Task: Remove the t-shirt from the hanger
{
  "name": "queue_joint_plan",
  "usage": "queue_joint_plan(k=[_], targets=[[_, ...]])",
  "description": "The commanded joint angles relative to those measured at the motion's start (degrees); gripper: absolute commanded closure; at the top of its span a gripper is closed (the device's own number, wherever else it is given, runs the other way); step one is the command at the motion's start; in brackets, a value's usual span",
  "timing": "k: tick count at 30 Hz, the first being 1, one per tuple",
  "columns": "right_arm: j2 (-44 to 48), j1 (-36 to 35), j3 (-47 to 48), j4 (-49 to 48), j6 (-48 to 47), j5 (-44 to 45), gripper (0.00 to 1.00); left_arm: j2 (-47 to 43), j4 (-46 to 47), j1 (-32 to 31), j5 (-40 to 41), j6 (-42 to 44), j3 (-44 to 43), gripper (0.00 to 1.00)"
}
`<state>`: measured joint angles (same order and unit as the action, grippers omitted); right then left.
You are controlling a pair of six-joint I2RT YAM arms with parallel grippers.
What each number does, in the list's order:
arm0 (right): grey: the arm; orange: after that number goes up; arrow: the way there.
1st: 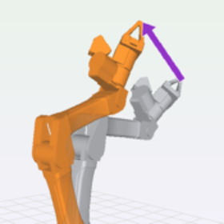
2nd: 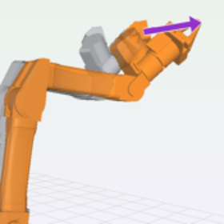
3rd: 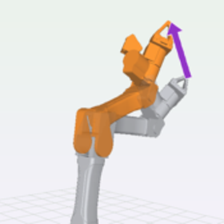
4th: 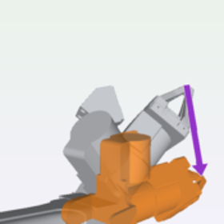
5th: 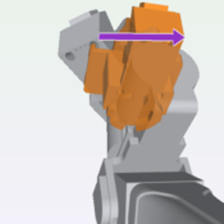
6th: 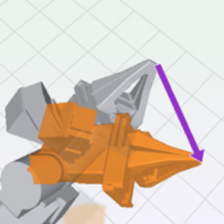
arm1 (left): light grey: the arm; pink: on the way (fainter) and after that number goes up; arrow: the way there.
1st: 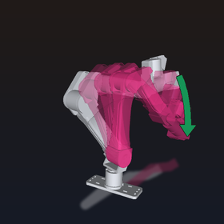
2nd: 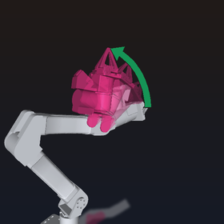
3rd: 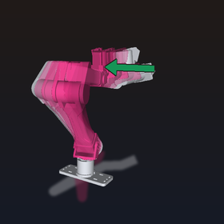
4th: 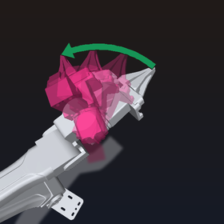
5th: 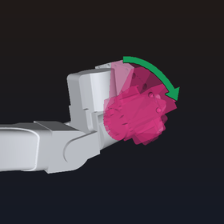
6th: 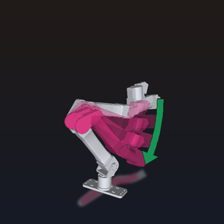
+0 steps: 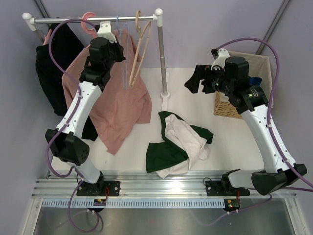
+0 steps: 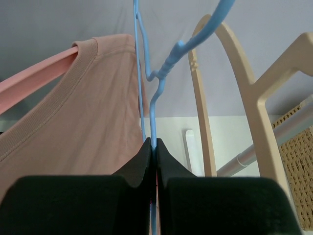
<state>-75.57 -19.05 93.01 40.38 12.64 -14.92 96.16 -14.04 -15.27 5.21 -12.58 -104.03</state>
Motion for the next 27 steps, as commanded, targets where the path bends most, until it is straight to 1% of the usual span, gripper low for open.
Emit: queue_joint_plan(k=[1, 2, 3, 4, 6, 7, 8, 9, 10, 12, 16, 19, 21, 23, 25, 27], targets=[[1.1, 0.2, -0.8, 0.0, -0.6, 1.4, 0.00, -2.6, -0.5, 0.3, 1.1, -0.7, 3.1, 0.94], [1.5, 0.1, -1.0, 0.0, -0.7, 1.2, 0.01, -2.9, -0.4, 0.3, 1.3, -0.7, 3.9, 0.86], [1.5, 0.1, -1.4, 0.0, -0.7, 1.1, 0.01, -3.0, -0.5, 0.3, 1.3, -0.6, 4.2, 0.62], [1.7, 0.1, -1.5, 0.2, -0.8, 1.1, 0.00, -3.5, -0.4, 0.2, 1.4, -0.5, 4.3, 0.49], [1.9, 0.1, -1.9, 0.3, -0.8, 1.2, 0.00, -3.8, -0.4, 0.3, 1.3, -0.2, 4.3, 0.34], [2.1, 0.1, -1.9, 0.2, -0.8, 1.2, 0.01, -3.9, -0.8, 0.3, 1.0, 0.4, 4.0, 0.18], [2.2, 0.1, -1.9, 0.1, -0.8, 1.1, 0.01, -3.9, -1.3, 0.3, 0.9, 0.6, 3.0, 0.12], [2.2, 0.1, -1.8, 0.2, -0.8, 1.1, 0.00, -3.8, -1.9, 0.3, 0.9, 1.1, 2.2, 0.04], [2.1, 0.1, -1.8, 0.2, -0.9, 1.0, 0.00, -3.6, -3.1, 0.3, 0.9, 1.4, 1.5, 0.01], [2.1, 0.1, -1.6, 0.1, -1.0, 0.9, 0.01, -3.6, -4.7, 0.3, 1.0, 1.8, -1.0, 0.01], [1.8, 0.1, -1.4, 0.3, -0.8, 0.9, 0.01, -5.7, -10.1, 0.3, 4.4, 1.9, -3.1, 0.01], [1.4, 0.1, -0.9, 0.7, 0.1, 1.3, 0.01, -11.1, -12.7, 0.3, 6.7, 1.8, -1.8, 0.01], [0.7, 0.1, -0.1, 1.6, 1.8, 2.8, 0.00, -13.2, -14.5, 0.3, 7.9, 0.5, -1.4, 0.01], [-0.9, 0.1, 1.1, 3.9, 5.9, 4.0, 0.01, -15.2, -18.2, 0.3, 7.7, -0.4, -1.5, 0.01], [-2.6, 0.1, 1.6, 7.2, 8.5, 5.3, 0.01, -19.5, -20.7, 0.3, 6.5, -2.8, 0.1, 0.01], [-2.8, 0.1, 0.5, 8.7, 10.8, 4.3, 0.00, -23.9, -23.6, 0.3, 6.2, -5.8, 1.3, 0.01]])
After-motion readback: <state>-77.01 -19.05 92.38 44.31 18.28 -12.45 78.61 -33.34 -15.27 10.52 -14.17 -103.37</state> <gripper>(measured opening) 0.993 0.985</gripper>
